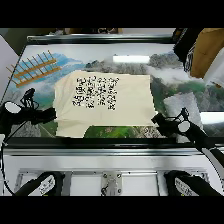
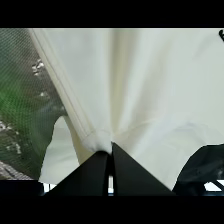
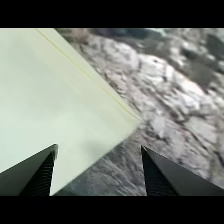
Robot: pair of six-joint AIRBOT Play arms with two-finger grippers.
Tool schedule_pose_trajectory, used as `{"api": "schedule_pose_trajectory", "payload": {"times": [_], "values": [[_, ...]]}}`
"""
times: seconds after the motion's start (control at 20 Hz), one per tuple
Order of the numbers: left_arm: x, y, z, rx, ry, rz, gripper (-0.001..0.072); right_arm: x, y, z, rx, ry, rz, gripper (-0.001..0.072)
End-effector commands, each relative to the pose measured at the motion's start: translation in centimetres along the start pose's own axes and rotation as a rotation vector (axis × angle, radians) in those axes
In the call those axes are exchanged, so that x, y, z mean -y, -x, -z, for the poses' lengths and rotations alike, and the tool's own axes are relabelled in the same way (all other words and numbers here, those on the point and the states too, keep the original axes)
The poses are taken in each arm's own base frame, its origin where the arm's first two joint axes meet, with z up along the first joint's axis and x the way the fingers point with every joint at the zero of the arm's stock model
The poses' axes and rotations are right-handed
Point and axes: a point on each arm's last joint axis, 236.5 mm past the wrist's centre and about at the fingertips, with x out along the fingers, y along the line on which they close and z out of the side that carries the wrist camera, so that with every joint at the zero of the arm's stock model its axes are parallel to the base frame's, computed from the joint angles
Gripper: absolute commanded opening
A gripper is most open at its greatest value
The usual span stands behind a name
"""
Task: Fold the clothes and pants, and hang the long-sleeved shirts on hangers.
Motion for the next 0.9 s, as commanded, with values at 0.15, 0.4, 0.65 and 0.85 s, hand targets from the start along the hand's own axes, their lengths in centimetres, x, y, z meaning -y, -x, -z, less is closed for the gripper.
{"api": "schedule_pose_trajectory", "payload": {"times": [0.15,0.4,0.65,0.85], "values": [[0.0,0.2,0.1,0.009,0.0,-0.002,0.0007,-1.9,-2.3,-0.7,0.081,0.036,-0.042,0.0552],[-0.1,0.3,-0.2,0.022,-0.001,-0.005,0.0006,-4.1,-1.7,-1.1,0.087,0.244,-0.069,0.001],[2.3,11.3,-6.6,0.317,-0.074,-0.012,0.0006,-13.5,9.3,-7.6,0.235,0.601,-0.162,0.0009],[10.1,31.1,-8.1,0.761,-0.212,0.005,0.0006,-21.9,29.7,-11.0,0.542,0.772,-0.283,0.0009]]}}
